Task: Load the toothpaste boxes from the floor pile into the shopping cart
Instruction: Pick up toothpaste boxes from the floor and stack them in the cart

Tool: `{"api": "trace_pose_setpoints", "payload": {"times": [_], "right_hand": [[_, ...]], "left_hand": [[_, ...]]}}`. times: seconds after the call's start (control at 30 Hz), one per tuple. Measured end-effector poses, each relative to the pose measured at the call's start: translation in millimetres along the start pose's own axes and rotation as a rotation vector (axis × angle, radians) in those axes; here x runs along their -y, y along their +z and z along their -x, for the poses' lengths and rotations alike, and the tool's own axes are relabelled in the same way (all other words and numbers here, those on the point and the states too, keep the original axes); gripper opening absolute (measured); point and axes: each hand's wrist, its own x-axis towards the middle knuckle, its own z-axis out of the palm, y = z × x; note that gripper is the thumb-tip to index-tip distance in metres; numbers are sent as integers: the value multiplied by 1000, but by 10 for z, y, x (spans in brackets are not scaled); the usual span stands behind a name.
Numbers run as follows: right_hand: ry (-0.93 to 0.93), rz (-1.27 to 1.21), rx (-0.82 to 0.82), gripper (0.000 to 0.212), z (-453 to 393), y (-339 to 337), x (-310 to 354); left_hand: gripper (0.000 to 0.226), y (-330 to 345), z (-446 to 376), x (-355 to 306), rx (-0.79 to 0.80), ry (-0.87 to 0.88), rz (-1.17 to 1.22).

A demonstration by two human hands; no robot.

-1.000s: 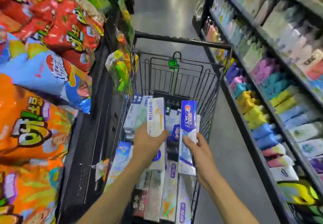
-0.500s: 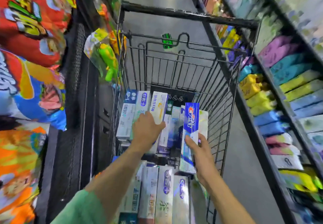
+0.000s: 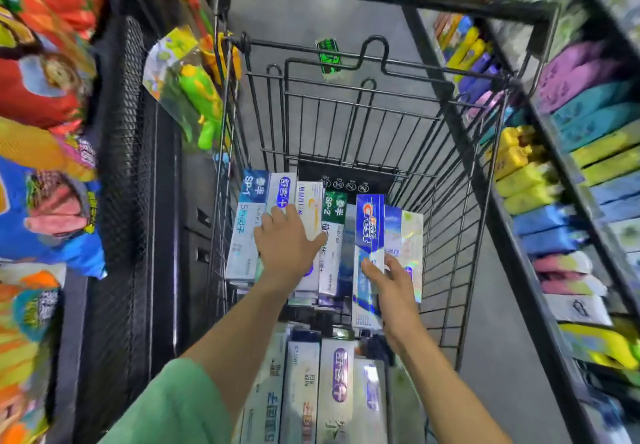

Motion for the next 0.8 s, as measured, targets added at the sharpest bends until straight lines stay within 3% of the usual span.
{"api": "trace_pose_setpoints", "payload": {"times": [0.23,0.47,0.63,0.8], "right_hand": [[-22,33,-77,37,-199,76,-102],[-68,243,-161,32,-478,333,-133],[-101,438,-151,10,-595,531,-207],[-67,699,-68,30,-716,567,-234]], "left_hand": [[90,298,56,349,1,179,61],[73,294,64,379,30,171,-97],[68,272,55,365,88,144,-116],[65,280,50,391,118,163,-137]]}}
